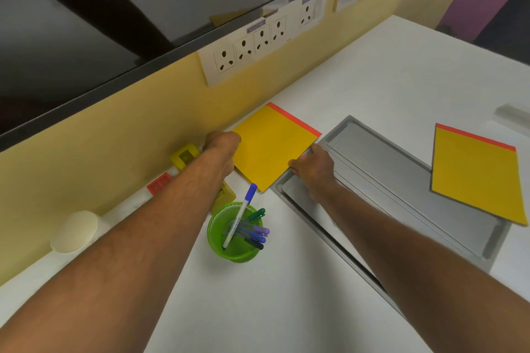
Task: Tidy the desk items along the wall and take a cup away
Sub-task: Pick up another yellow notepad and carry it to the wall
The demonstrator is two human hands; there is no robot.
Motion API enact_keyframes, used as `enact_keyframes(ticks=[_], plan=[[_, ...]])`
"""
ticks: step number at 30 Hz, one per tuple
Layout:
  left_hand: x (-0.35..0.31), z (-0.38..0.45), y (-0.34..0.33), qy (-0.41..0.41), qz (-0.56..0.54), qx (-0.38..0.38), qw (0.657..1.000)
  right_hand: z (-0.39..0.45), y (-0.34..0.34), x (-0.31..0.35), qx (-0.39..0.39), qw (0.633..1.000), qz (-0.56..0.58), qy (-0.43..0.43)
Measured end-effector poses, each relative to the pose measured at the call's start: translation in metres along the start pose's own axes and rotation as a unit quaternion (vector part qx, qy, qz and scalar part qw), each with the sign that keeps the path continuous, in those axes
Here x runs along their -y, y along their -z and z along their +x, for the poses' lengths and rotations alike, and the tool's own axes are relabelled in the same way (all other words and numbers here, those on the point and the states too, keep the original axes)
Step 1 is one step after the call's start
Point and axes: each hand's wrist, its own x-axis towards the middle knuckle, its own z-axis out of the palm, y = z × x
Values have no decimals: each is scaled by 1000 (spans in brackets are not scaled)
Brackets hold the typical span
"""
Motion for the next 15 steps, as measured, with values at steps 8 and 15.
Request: enact_keyframes(ticks=[8,15], plan=[[6,9,-6,-1,-23,-30,999,-2,2,-5,6,1000,2,25],[8,4,-4,-20,-17,-39,999,-8,15,-9,43,998,41,19]])
